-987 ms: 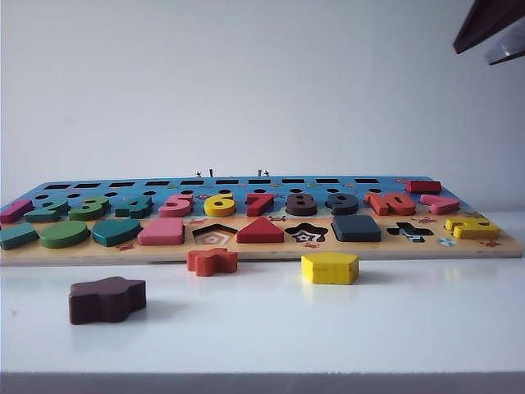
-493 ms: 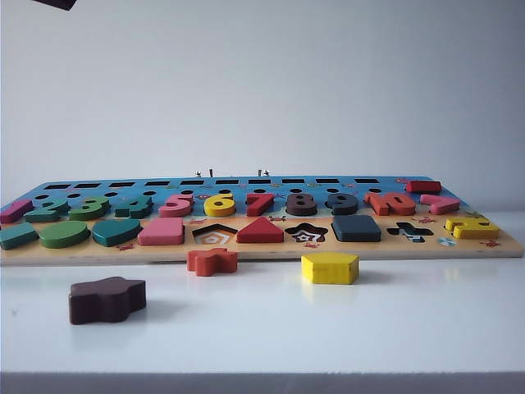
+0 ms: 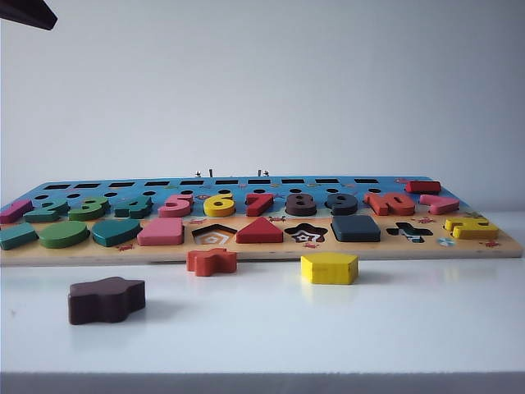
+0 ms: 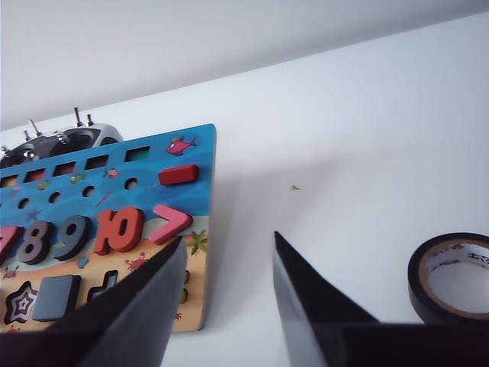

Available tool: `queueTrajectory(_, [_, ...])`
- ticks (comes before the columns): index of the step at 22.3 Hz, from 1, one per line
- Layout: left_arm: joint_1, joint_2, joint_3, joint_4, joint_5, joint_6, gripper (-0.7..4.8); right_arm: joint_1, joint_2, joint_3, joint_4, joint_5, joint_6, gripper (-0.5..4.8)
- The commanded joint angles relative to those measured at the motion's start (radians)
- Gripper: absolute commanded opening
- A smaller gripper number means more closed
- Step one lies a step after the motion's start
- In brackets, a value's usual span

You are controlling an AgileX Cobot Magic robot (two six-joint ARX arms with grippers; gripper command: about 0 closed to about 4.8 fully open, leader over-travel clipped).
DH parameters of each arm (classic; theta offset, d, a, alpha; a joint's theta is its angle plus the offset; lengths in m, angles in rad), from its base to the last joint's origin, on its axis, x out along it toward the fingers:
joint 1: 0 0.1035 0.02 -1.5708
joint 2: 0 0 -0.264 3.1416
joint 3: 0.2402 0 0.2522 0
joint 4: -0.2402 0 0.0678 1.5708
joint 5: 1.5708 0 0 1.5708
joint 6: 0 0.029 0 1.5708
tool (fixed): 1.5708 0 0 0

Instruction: Insert the cube into the slot.

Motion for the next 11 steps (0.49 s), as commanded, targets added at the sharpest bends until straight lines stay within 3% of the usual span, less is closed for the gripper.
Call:
queueTrajectory(1, [-0.003, -0.027, -0.023, 0.078, 0.031, 0.004, 0.17, -0.004, -0.002, -0.013, 0.024, 0.000, 0.003, 2.11])
queueTrajectory(4, [-0.001, -0.051, -0.041, 0.095, 0.021, 0.003, 0.17, -0.006, -0.002, -0.048, 0.051, 0.001, -0.002, 1.93])
queueTrajectory(8, [0.004, -0.101, -0.083, 0.108, -0.043, 0.003, 0.17, -0.006, -0.002, -0.074, 0.073, 0.018, -0.045, 1.14])
queueTrajectory(10, [0.004, -0.157, -0.136, 0.142, -0.100, 0.003, 0.17, -0.007, -0.002, -0.081, 0.074, 0.040, -0.098, 0.30])
queueTrajectory(11, [0.004, -0.180, -0.160, 0.159, -0.125, 0.003, 0.17, -0.007, -0.002, -0.082, 0.075, 0.044, -0.116, 0.14])
